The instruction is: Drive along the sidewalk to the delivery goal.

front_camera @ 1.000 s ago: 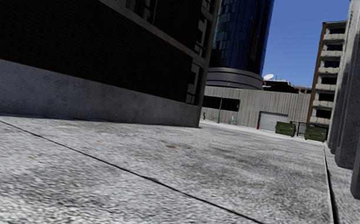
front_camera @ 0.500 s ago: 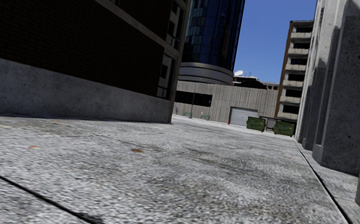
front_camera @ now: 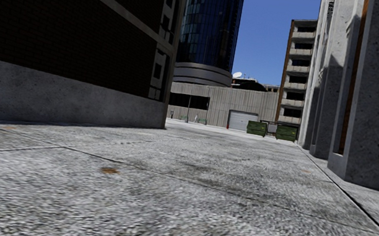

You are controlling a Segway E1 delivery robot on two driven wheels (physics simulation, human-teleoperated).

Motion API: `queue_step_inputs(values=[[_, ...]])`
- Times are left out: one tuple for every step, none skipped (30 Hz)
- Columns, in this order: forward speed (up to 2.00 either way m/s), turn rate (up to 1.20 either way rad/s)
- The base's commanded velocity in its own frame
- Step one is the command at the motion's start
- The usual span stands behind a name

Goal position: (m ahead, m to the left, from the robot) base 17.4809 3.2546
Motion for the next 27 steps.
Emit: queue_step_inputs(values=[[2.0, 0.0], [2.0, 0.0], [2.0, 0.0], [2.0, 0.0], [2.0, 0.0], [2.0, 0.0], [2.0, 0.0], [2.0, 0.0], [2.0, 0.0], [2.0, 0.0], [2.0, 0.0], [2.0, 0.0], [2.0, 0.0], [2.0, 0.0], [2.0, 0.0], [2.0, 0.0], [2.0, 0.0], [2.0, 0.0], [2.0, 0.0], [2.0, 0.0], [2.0, 0.0], [2.0, 0.0], [2.0, 0.0], [2.0, 0.0], [2.0, 0.0], [2.0, 0.0], [2.0, 0.0]])
